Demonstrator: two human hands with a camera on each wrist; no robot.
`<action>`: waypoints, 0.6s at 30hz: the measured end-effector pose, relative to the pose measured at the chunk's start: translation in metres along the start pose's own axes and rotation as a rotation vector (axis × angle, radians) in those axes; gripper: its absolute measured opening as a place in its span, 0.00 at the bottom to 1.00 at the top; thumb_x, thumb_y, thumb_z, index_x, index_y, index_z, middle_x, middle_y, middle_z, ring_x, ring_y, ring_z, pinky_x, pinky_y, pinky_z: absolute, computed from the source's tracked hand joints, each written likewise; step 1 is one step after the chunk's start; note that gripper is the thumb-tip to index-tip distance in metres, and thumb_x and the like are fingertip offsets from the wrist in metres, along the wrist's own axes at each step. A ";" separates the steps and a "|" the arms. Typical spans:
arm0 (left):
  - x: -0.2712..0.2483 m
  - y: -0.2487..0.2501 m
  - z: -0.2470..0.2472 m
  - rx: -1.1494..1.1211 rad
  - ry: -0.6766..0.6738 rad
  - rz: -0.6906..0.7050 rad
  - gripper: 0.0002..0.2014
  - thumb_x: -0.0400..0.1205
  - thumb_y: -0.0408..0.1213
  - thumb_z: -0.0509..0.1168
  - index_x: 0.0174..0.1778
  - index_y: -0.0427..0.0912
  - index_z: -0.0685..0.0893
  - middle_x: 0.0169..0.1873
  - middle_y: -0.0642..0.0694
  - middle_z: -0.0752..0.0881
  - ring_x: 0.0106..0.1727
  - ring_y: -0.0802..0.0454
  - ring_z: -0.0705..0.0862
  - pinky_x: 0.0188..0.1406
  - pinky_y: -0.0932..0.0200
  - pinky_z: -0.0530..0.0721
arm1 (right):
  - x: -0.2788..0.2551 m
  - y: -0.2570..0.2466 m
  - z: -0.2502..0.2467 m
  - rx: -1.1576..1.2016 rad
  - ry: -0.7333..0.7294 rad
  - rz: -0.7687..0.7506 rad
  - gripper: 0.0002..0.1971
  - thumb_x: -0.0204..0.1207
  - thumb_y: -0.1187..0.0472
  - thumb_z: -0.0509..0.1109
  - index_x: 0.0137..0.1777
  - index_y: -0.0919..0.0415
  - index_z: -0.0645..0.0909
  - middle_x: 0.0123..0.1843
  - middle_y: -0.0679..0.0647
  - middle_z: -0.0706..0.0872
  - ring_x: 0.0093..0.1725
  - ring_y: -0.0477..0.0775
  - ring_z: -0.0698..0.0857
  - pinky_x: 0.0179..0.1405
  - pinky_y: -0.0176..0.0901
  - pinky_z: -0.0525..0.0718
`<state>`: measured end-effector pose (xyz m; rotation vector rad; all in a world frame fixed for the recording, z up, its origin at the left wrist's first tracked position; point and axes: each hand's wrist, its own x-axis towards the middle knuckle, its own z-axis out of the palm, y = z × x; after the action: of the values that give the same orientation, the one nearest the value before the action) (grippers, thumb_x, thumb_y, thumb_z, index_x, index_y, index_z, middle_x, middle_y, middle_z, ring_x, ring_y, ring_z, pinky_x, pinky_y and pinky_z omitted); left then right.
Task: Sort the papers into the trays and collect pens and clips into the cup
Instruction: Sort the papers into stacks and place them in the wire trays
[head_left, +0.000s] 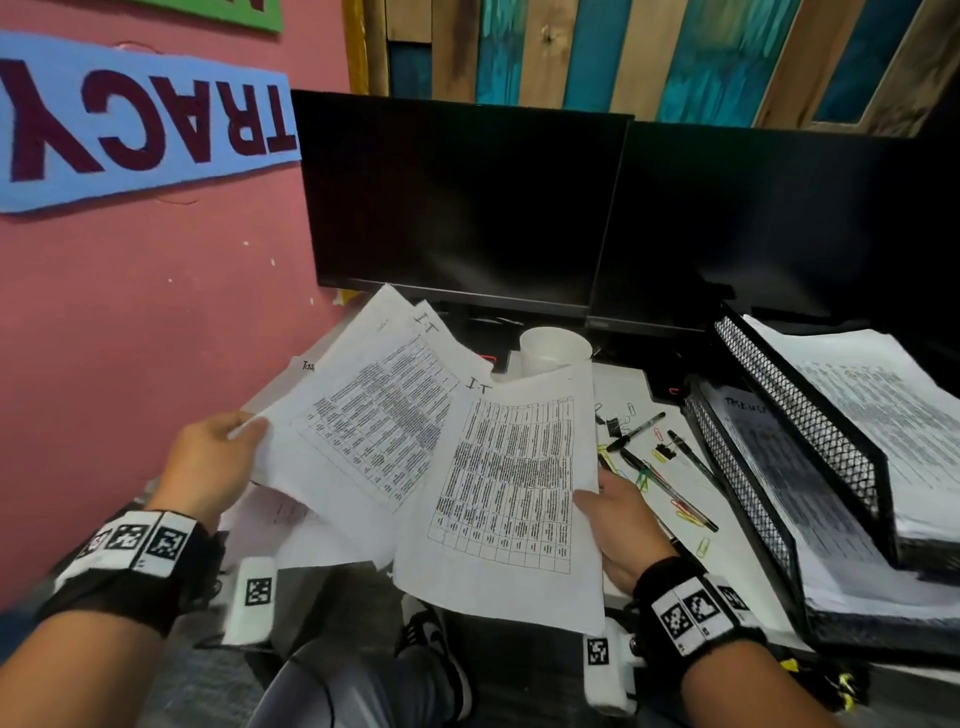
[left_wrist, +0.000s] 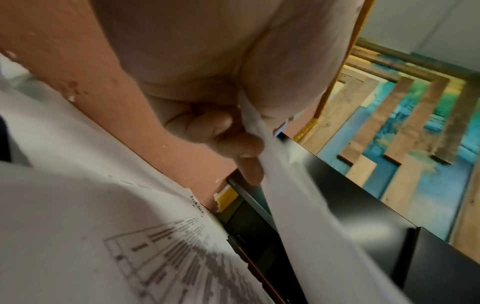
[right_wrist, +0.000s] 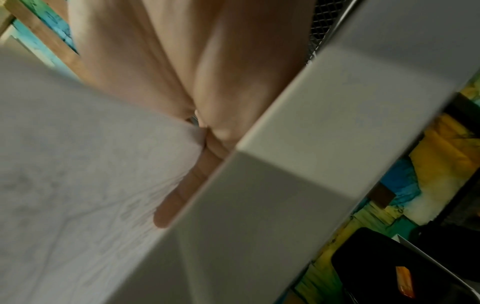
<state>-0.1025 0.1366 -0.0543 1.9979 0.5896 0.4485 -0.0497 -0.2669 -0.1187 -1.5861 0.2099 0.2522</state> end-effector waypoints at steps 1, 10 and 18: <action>-0.002 -0.002 -0.003 0.043 -0.015 0.008 0.12 0.90 0.40 0.66 0.58 0.39 0.93 0.57 0.33 0.91 0.51 0.37 0.87 0.57 0.41 0.83 | 0.000 0.000 0.000 0.002 0.003 0.005 0.20 0.87 0.75 0.59 0.68 0.60 0.88 0.60 0.60 0.95 0.60 0.66 0.94 0.65 0.71 0.89; -0.009 0.002 -0.009 0.260 0.091 0.140 0.15 0.90 0.41 0.65 0.67 0.41 0.92 0.65 0.35 0.91 0.66 0.30 0.87 0.63 0.40 0.84 | -0.001 -0.001 0.001 0.033 0.033 0.016 0.20 0.88 0.76 0.58 0.67 0.62 0.88 0.59 0.61 0.96 0.59 0.66 0.94 0.65 0.70 0.89; 0.002 0.009 -0.010 -0.419 0.206 -0.098 0.10 0.90 0.41 0.62 0.57 0.46 0.90 0.36 0.45 0.82 0.37 0.45 0.77 0.40 0.49 0.79 | 0.001 -0.001 0.001 0.049 0.027 0.019 0.20 0.89 0.75 0.57 0.68 0.60 0.87 0.59 0.60 0.95 0.60 0.66 0.94 0.66 0.72 0.88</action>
<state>-0.1044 0.1413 -0.0417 1.5293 0.6564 0.6640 -0.0485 -0.2663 -0.1183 -1.5400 0.2510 0.2390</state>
